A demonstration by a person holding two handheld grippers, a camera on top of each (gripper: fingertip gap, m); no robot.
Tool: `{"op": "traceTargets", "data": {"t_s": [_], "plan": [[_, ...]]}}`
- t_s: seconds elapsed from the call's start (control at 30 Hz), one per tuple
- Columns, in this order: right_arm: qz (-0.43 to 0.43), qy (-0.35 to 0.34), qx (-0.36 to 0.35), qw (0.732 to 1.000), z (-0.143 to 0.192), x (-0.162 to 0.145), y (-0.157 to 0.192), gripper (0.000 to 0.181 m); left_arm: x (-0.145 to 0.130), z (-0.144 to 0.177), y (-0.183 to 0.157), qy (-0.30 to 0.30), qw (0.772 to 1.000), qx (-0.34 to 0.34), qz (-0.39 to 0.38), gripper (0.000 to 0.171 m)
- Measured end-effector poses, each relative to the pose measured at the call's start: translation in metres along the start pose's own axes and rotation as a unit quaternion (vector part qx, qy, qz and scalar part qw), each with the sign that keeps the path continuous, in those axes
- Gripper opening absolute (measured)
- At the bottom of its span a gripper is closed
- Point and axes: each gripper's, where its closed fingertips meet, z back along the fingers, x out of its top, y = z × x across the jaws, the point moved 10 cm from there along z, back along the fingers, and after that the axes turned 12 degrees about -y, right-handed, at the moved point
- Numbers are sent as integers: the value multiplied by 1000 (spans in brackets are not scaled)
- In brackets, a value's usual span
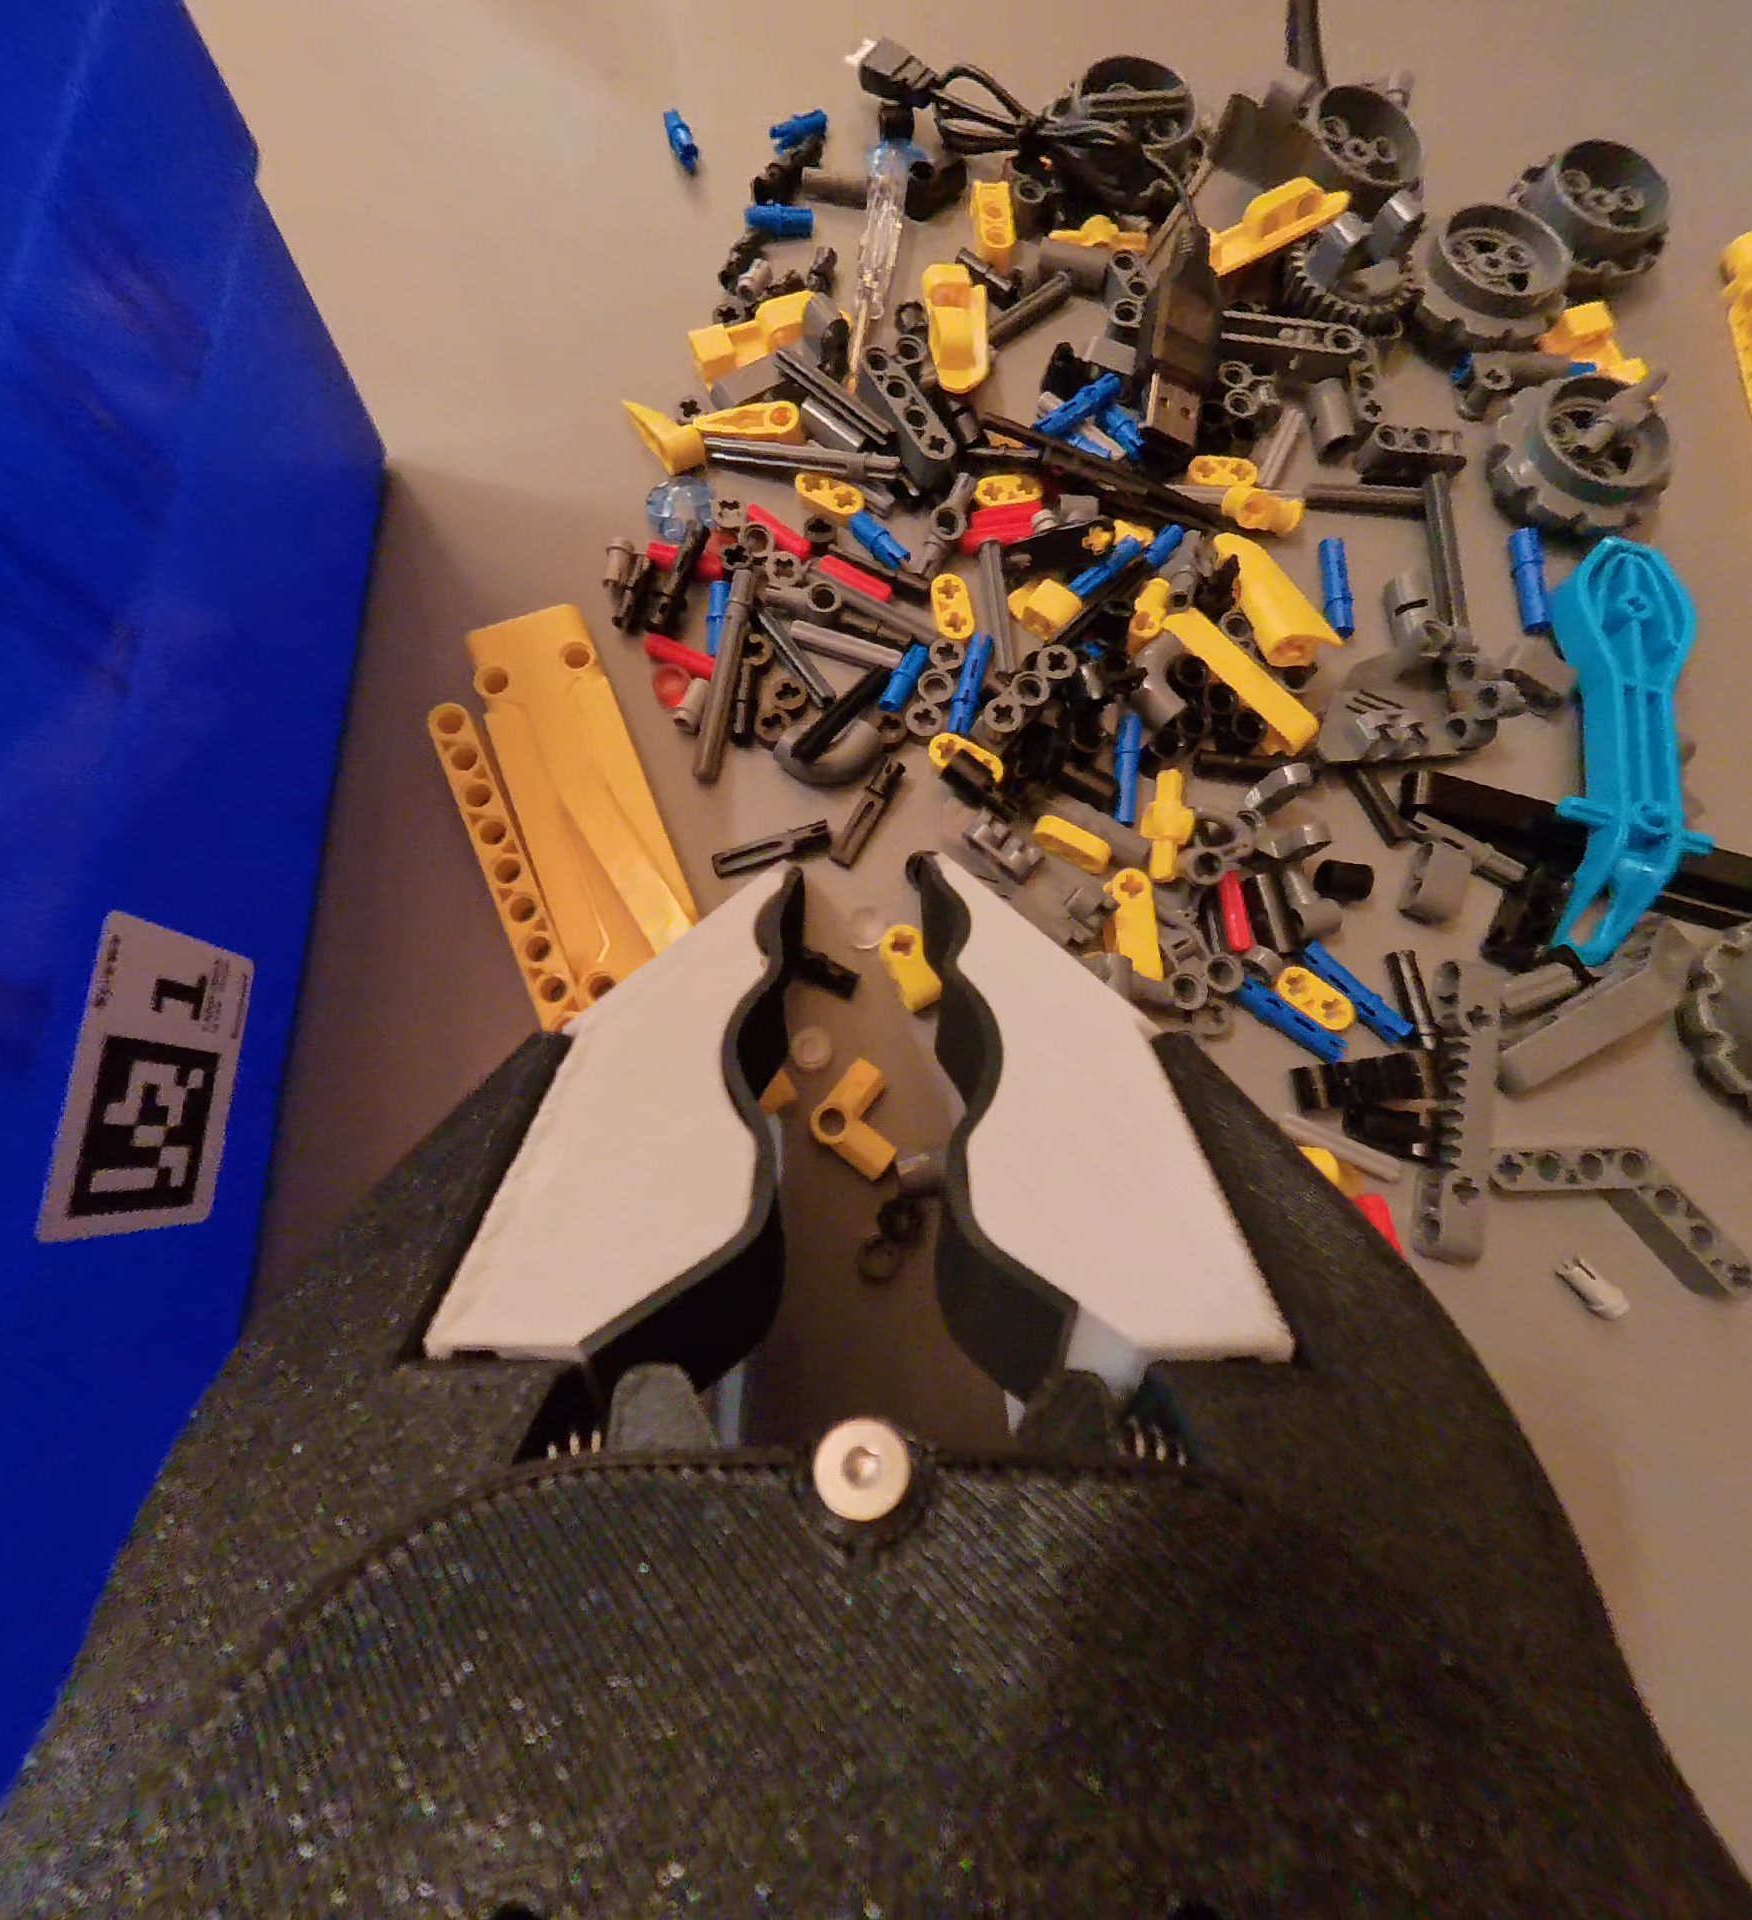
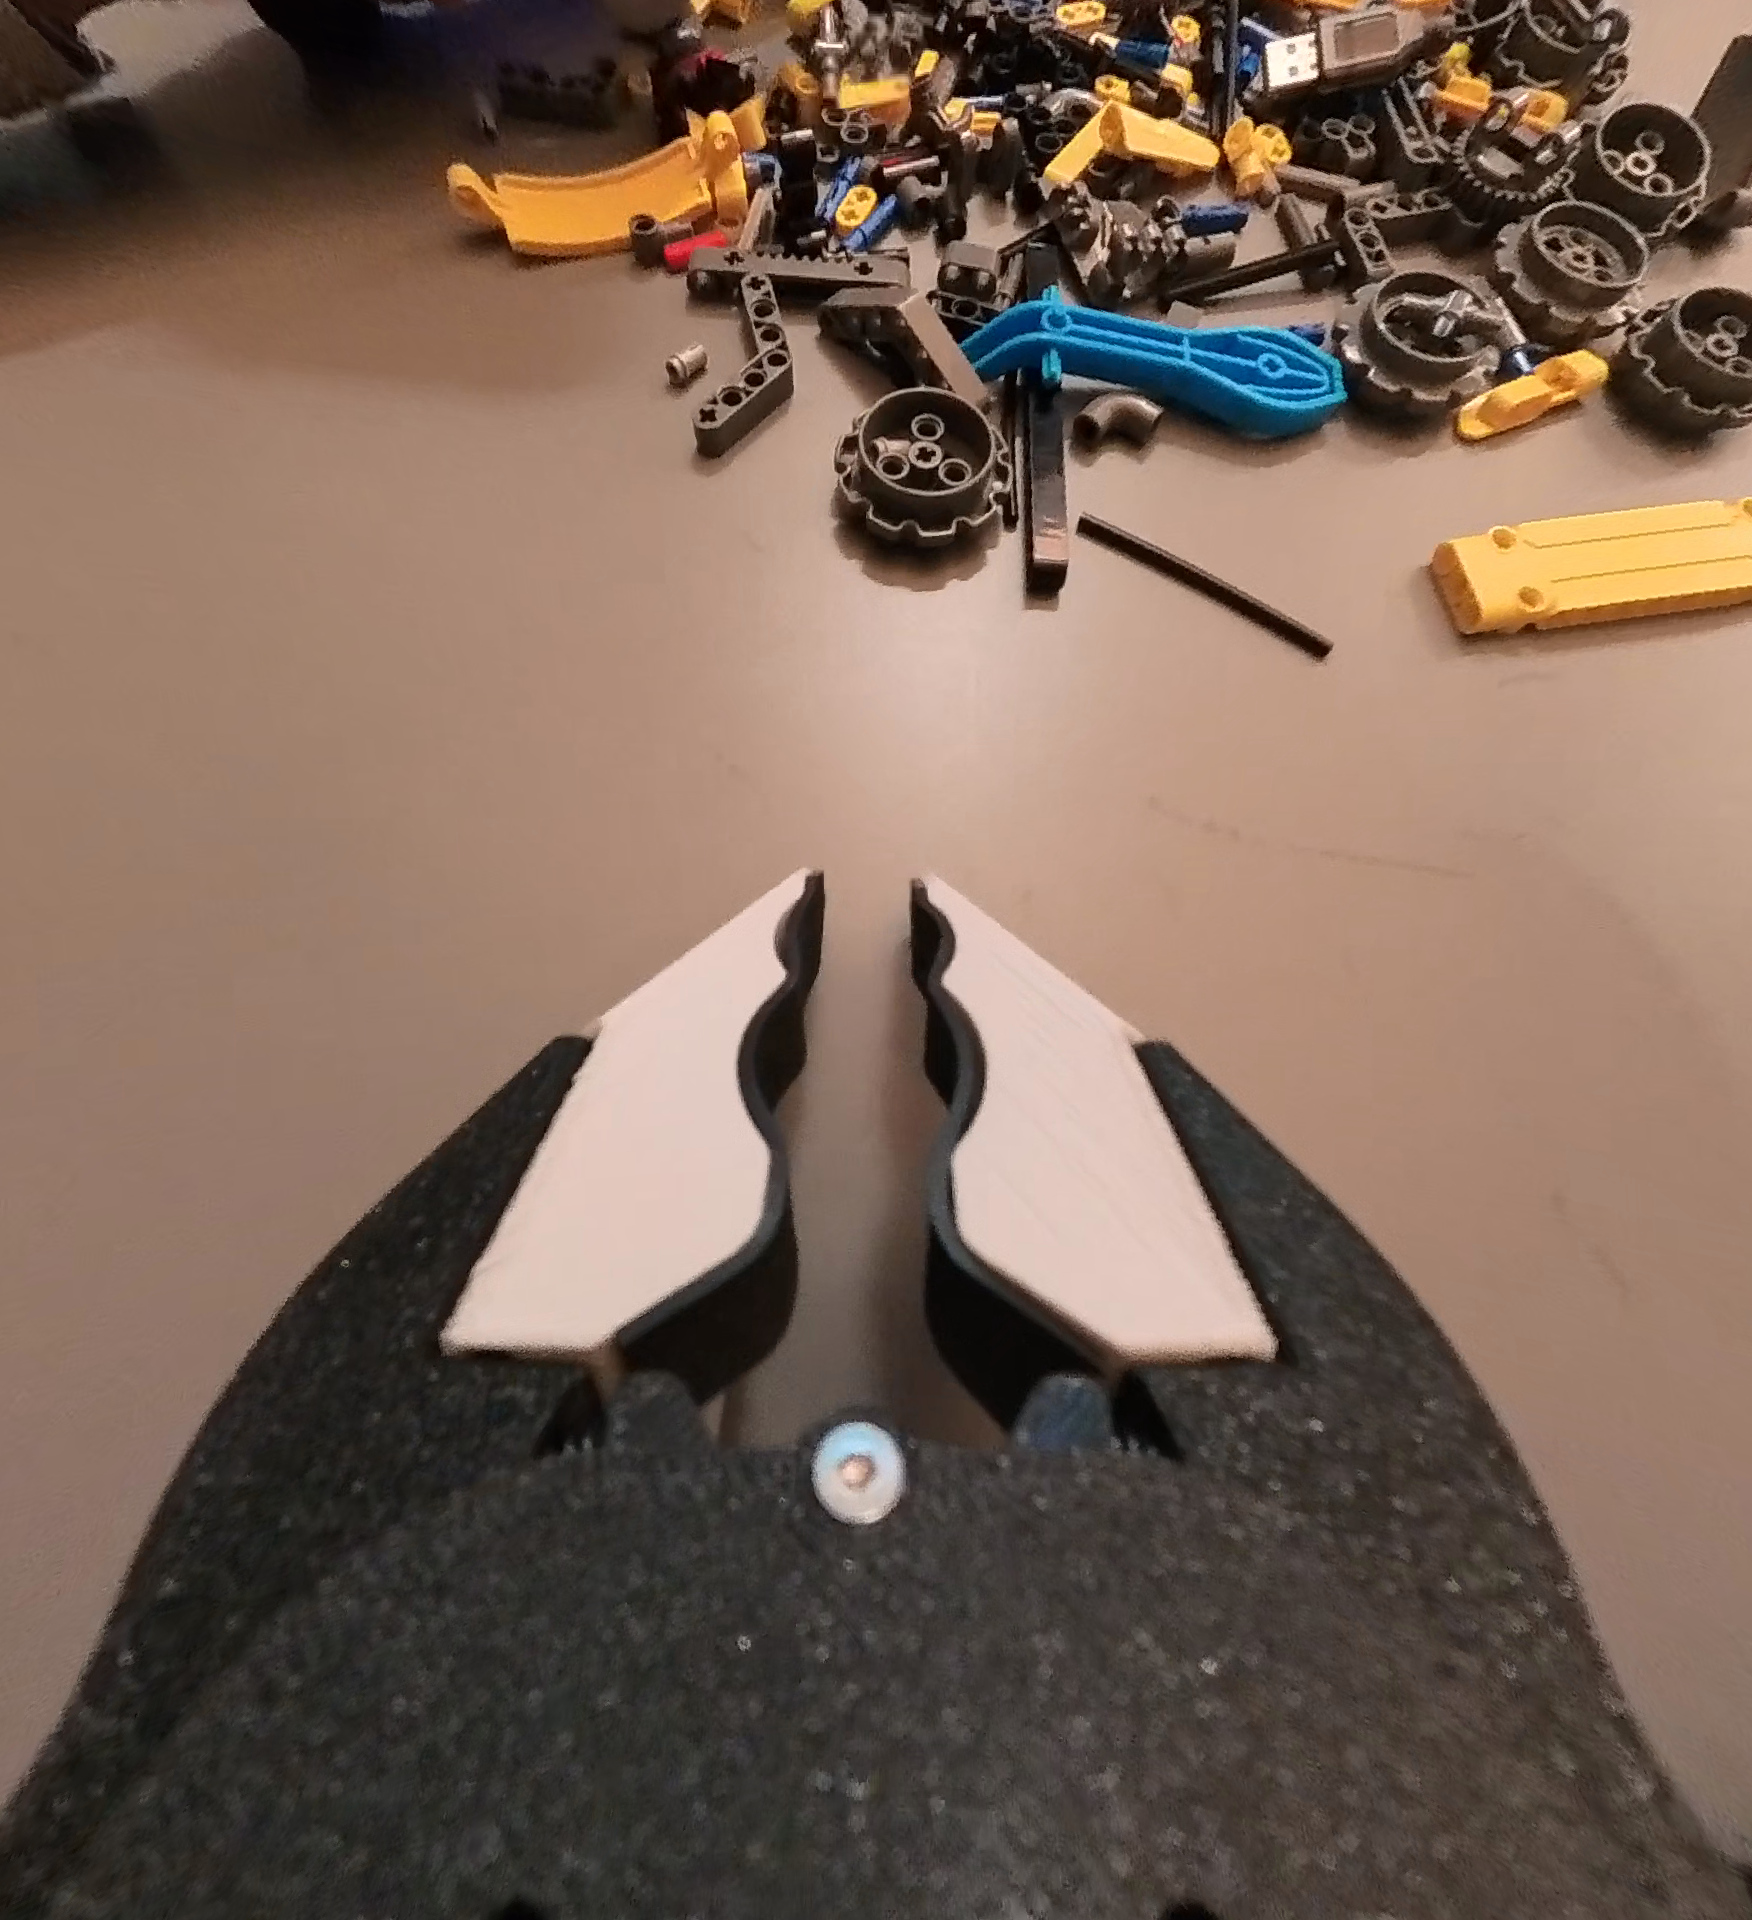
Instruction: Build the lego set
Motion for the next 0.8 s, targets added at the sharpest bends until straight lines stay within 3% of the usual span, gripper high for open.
{"op": "traceTargets", "data": {"t_s": [0.1, 0.4, 0.53, 0.67, 0.8], "plan": [[1, -6, -5, 1000, 3, 0, 0, 16, 0, -1, -3, 0, 999, -38, 12, 0], [-7, -10, -7, 1000, 4, 0, -2, 17, 16, 18, -8, -52, 998, -38, -1, 0], [-2, -8, -9, 1000, 4, 0, -1, 18, 19, 24, -15, -62, 994, -90, 23, 0], [-14, -24, -12, 1000, 8, 0, -4, 18, 27, 40, -49, -111, 974, -191, 51, 0], [-57, -87, -11, 995, 29, 2, -13, 21, 27, 55, -108, -134, 950, -281, 34, 0]]}}
